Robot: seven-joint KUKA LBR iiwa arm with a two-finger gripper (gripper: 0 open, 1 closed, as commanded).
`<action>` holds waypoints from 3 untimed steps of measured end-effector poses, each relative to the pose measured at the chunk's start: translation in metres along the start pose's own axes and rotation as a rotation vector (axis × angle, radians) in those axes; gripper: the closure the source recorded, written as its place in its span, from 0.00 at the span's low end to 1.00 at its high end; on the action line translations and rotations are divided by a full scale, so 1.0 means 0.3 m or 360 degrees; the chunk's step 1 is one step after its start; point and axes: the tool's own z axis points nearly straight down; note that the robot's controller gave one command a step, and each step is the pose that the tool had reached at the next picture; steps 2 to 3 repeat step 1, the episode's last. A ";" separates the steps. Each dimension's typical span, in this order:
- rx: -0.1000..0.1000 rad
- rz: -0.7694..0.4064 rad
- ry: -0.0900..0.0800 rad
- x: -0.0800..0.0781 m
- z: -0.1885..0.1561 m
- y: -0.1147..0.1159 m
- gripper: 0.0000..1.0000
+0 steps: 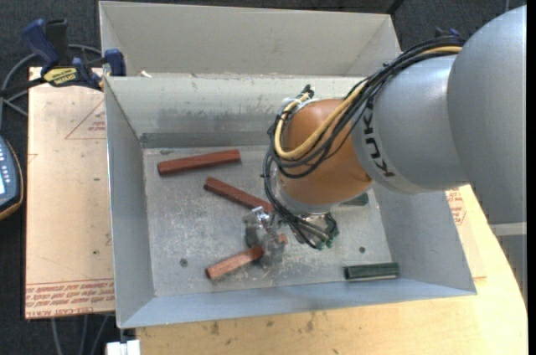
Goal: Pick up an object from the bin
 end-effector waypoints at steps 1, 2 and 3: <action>0.0004 0.0045 -0.0018 -0.017 -0.453 0.007 1.00; 0.0004 0.0045 -0.0018 -0.017 -0.453 0.007 1.00; 0.0004 0.0045 -0.0018 -0.017 -0.453 0.007 1.00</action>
Offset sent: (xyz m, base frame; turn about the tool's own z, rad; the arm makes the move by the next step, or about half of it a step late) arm 0.0020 0.0024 0.1314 0.0287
